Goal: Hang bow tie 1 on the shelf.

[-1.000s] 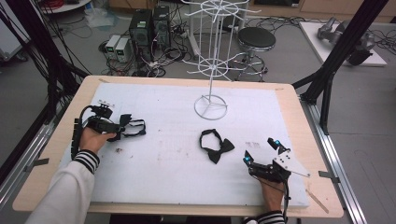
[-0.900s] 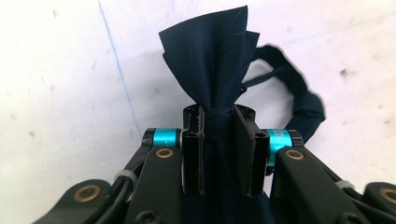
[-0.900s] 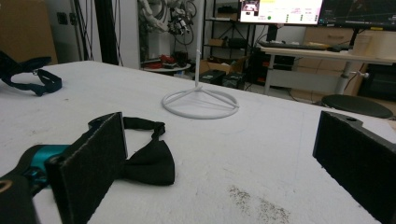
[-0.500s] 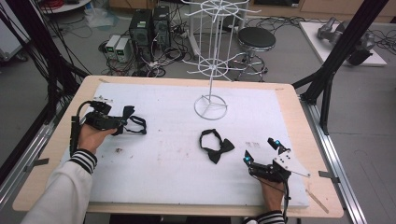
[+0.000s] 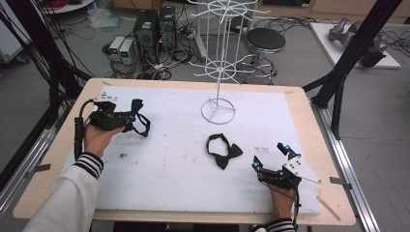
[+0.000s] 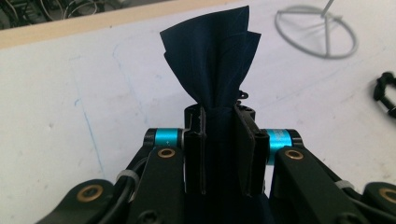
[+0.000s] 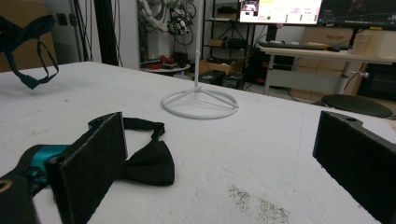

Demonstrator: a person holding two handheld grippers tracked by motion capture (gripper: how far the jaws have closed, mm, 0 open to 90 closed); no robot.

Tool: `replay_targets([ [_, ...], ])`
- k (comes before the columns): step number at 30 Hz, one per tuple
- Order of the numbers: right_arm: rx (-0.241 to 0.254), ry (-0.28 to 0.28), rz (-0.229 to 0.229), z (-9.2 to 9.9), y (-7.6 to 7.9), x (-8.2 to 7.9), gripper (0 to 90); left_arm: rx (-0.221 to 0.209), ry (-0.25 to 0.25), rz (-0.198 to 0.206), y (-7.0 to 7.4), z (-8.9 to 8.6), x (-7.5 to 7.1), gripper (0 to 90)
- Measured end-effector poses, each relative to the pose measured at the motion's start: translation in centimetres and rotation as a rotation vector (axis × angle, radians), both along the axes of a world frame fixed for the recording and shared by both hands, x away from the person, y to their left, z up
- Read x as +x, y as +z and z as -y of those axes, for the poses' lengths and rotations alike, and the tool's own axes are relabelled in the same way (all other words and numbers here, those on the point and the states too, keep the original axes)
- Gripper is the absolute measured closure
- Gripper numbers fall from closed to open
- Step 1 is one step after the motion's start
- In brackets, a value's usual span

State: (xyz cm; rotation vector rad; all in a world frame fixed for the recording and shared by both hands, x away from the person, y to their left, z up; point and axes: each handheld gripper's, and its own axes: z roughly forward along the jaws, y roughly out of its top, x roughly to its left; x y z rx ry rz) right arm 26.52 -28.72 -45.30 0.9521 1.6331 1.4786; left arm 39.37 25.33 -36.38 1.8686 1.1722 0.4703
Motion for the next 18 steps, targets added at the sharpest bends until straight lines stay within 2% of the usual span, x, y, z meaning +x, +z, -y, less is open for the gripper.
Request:
replay_targets([
  [10,-0.002,-0.001,0.001,0.0,0.0,0.0,2.2,-0.043,-0.031,0.072,1.3,0.9,0.2,74.9],
  [15,-0.003,-0.001,0.002,0.0,0.0,0.0,2.2,-0.053,-0.046,0.096,2.2,1.6,0.4,74.8],
  [18,-0.001,-0.001,0.001,0.0,0.0,0.0,2.2,-0.044,-0.063,0.108,2.7,2.1,0.5,74.8],
])
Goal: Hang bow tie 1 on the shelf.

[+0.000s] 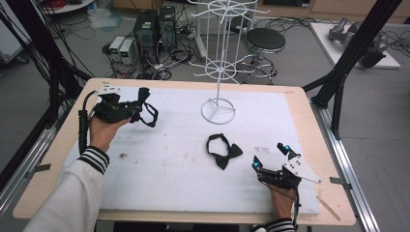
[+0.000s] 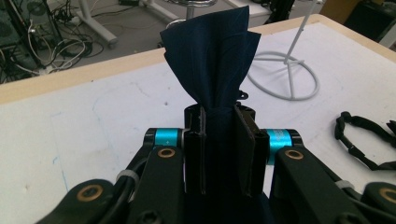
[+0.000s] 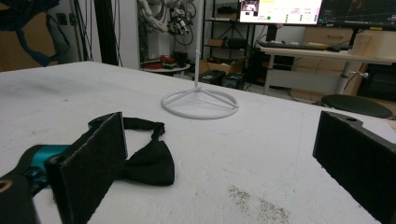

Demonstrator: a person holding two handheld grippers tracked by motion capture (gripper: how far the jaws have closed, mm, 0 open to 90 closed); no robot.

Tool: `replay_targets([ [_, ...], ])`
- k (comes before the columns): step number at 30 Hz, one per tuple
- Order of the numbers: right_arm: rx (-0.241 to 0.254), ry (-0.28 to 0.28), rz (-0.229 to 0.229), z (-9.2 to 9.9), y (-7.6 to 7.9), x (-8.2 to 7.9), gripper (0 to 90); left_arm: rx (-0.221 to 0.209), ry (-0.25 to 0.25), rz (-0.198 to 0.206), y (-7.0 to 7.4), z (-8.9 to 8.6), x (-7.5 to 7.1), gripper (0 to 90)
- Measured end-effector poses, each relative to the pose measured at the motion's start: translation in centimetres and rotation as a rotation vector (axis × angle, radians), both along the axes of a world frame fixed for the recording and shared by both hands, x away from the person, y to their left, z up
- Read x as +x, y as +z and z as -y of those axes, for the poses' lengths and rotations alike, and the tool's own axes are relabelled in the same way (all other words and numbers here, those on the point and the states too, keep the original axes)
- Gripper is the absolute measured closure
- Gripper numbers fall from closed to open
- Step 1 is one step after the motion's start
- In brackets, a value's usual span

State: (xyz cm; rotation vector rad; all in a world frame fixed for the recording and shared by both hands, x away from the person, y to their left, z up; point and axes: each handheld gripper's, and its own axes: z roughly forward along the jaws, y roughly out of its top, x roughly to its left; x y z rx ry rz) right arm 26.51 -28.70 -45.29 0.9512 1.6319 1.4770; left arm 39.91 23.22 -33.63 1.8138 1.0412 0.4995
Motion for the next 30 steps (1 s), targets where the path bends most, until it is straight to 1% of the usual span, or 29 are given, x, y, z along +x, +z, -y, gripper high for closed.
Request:
replay_targets([
  [1,0.000,0.000,0.000,0.0,0.0,0.0,2.2,0.000,-0.004,0.006,0.2,0.1,0.1,74.8],
  [2,0.003,0.001,-0.006,0.0,0.0,0.0,2.2,-0.012,-0.006,0.010,0.4,0.3,0.1,74.8],
  [3,0.000,0.000,0.000,0.0,0.0,0.0,2.2,-0.021,-0.005,0.017,0.6,0.5,0.2,74.8],
  [6,0.000,0.000,0.000,0.0,0.0,0.0,2.2,-0.024,-0.017,0.025,1.0,1.0,0.5,74.8],
  [10,0.000,0.001,0.000,0.0,0.0,0.0,2.2,-0.049,-0.031,0.044,1.5,1.6,0.8,74.8],
  [16,0.002,-0.002,-0.003,0.0,0.0,0.0,2.2,-0.049,-0.046,0.064,2.3,2.6,1.2,74.8],
  [18,0.004,-0.003,-0.003,0.0,0.0,0.0,2.2,-0.057,-0.046,0.071,2.6,2.9,1.3,74.8],
  [21,0.004,-0.003,-0.004,0.0,0.0,-0.1,2.2,-0.054,-0.047,0.073,2.8,3.1,1.5,74.8],
  [25,0.004,-0.001,-0.003,0.0,0.0,-0.1,2.2,-0.066,-0.053,0.079,3.1,3.6,1.6,74.8],
  [30,0.005,-0.002,-0.005,0.0,0.0,-0.1,2.2,-0.066,-0.067,0.085,3.4,4.1,1.7,74.8],
])
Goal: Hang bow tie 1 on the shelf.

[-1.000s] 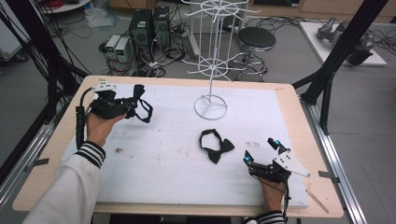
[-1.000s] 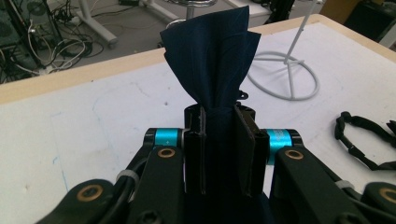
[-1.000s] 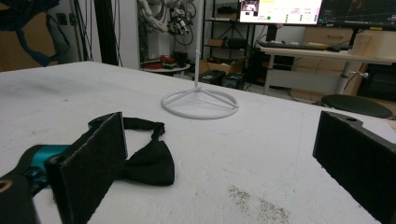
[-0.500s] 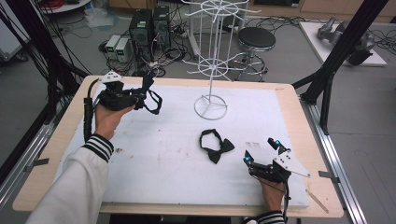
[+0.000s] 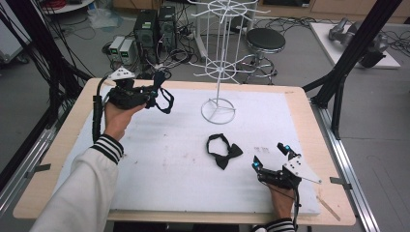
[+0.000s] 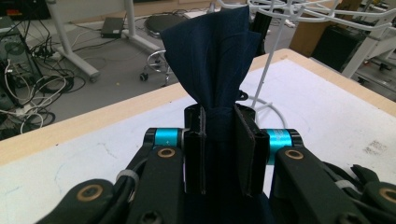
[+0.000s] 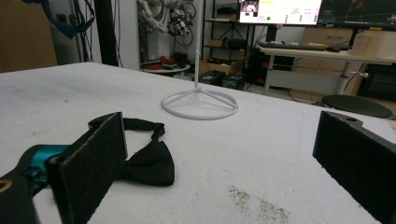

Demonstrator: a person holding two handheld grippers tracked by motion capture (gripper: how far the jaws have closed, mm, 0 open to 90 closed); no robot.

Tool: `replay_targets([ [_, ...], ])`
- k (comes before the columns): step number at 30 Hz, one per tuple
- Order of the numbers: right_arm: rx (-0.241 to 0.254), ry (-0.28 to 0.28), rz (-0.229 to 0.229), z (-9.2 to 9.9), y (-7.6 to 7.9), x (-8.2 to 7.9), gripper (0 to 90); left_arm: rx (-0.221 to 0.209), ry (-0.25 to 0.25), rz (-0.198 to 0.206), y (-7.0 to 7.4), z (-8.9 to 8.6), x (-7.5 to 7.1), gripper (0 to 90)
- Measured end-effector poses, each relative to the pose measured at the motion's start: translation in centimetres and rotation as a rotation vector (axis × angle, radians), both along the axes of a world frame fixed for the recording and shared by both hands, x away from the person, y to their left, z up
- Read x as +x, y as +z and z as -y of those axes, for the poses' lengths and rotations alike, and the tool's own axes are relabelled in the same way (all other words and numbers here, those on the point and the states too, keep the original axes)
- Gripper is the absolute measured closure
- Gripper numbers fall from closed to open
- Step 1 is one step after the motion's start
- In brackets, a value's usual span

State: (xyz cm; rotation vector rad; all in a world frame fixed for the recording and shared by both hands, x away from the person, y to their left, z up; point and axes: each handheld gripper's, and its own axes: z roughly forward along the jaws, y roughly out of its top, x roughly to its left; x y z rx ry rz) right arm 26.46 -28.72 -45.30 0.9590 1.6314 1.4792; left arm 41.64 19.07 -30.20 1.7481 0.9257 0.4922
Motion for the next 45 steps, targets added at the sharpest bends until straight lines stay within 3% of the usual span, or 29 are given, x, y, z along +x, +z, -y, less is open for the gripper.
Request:
replay_targets([
  [21,0.002,0.001,0.001,0.0,0.0,0.0,2.2,-0.006,-0.029,0.022,1.2,2.0,0.4,74.8],
  [45,0.012,0.002,0.006,0.1,0.0,0.0,2.2,0.007,-0.012,0.037,2.8,5.2,2.1,74.8],
])
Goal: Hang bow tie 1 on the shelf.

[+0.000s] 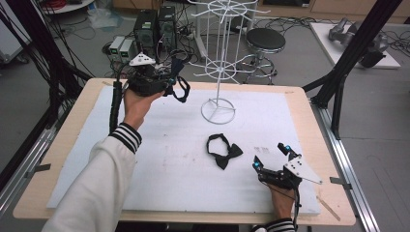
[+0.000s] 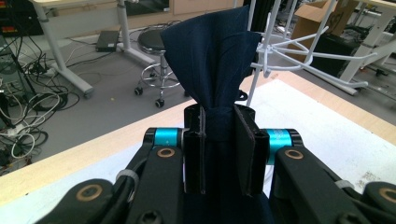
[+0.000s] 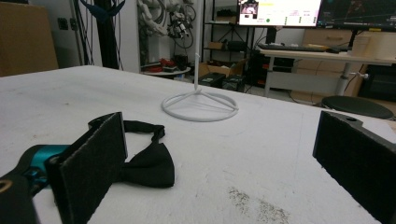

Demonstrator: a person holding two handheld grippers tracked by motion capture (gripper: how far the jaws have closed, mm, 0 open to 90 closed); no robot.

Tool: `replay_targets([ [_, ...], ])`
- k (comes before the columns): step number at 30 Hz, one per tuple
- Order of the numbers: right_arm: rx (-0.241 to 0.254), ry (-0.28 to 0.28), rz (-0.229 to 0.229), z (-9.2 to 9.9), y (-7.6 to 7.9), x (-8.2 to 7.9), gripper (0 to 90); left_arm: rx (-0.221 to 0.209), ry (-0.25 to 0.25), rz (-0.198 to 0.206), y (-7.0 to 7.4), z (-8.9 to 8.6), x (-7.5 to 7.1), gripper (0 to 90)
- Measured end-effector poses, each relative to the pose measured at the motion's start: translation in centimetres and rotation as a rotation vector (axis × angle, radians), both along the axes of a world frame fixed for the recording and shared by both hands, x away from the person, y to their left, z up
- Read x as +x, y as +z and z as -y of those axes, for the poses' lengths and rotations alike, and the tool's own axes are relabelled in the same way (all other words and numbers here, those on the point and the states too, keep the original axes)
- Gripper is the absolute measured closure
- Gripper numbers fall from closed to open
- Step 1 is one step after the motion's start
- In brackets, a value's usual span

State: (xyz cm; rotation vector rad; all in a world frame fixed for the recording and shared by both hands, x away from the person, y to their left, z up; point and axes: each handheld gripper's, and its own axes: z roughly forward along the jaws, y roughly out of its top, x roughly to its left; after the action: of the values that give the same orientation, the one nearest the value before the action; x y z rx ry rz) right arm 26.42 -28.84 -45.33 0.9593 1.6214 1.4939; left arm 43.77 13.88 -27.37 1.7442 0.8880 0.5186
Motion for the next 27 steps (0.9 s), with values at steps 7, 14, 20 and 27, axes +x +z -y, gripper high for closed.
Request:
replay_targets([
  [7,0.000,0.002,0.000,0.0,0.0,0.0,2.2,0.003,-0.005,0.008,0.6,0.8,0.3,74.8],
  [14,0.000,0.001,0.000,0.0,0.0,0.0,2.2,0.003,0.004,0.012,1.1,1.3,0.8,74.7],
  [20,0.008,0.000,-0.003,0.0,0.0,0.0,2.2,-0.004,0.010,0.012,1.3,1.9,1.2,74.8],
  [27,0.007,0.001,0.000,0.0,0.0,0.0,2.2,0.005,0.017,0.019,1.8,2.5,1.2,74.8],
])
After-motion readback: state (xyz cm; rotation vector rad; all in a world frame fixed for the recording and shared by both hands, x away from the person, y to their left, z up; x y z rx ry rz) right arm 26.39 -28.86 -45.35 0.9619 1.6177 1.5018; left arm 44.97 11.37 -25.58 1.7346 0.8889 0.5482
